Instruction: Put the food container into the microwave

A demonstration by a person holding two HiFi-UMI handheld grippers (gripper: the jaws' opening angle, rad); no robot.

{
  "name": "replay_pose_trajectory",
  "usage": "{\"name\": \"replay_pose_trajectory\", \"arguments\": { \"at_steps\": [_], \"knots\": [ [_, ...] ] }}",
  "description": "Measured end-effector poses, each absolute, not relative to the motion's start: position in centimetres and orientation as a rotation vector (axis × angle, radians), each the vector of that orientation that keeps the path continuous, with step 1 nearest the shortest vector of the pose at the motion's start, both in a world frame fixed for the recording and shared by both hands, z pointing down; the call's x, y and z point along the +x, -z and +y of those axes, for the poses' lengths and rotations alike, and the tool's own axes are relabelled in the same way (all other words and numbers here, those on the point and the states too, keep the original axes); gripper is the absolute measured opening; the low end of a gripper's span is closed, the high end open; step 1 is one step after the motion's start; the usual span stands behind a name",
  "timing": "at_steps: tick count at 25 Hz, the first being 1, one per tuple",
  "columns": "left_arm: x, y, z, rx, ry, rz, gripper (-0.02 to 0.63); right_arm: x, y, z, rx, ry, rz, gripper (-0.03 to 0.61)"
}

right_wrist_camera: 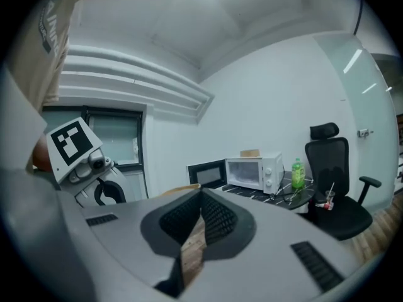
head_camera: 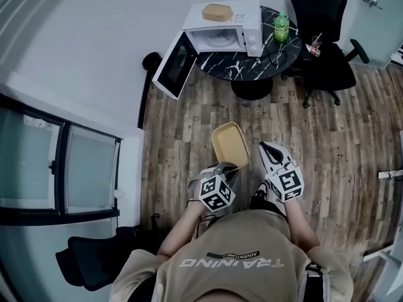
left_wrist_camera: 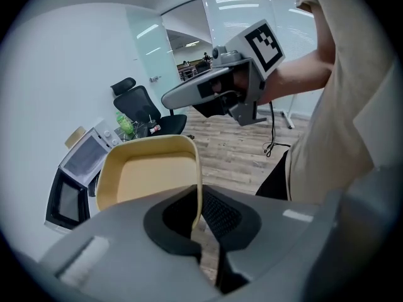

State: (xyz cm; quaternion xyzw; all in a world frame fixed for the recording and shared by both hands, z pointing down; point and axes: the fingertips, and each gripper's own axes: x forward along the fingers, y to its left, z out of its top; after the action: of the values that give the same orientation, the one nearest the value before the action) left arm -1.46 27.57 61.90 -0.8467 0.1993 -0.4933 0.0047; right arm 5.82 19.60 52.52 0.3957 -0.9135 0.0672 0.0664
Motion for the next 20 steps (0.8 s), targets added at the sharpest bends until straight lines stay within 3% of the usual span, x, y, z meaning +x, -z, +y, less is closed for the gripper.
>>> {"name": "replay_pose_trajectory", "arguments": {
  "at_steps": [20],
  "knots": [
    [-1.2,-63.1,16.5,-2.661,1.597,0.733,0.017,6.0,-55.4,7.8,1.083,-0.267,-2.721,0.009]
  ]
}}
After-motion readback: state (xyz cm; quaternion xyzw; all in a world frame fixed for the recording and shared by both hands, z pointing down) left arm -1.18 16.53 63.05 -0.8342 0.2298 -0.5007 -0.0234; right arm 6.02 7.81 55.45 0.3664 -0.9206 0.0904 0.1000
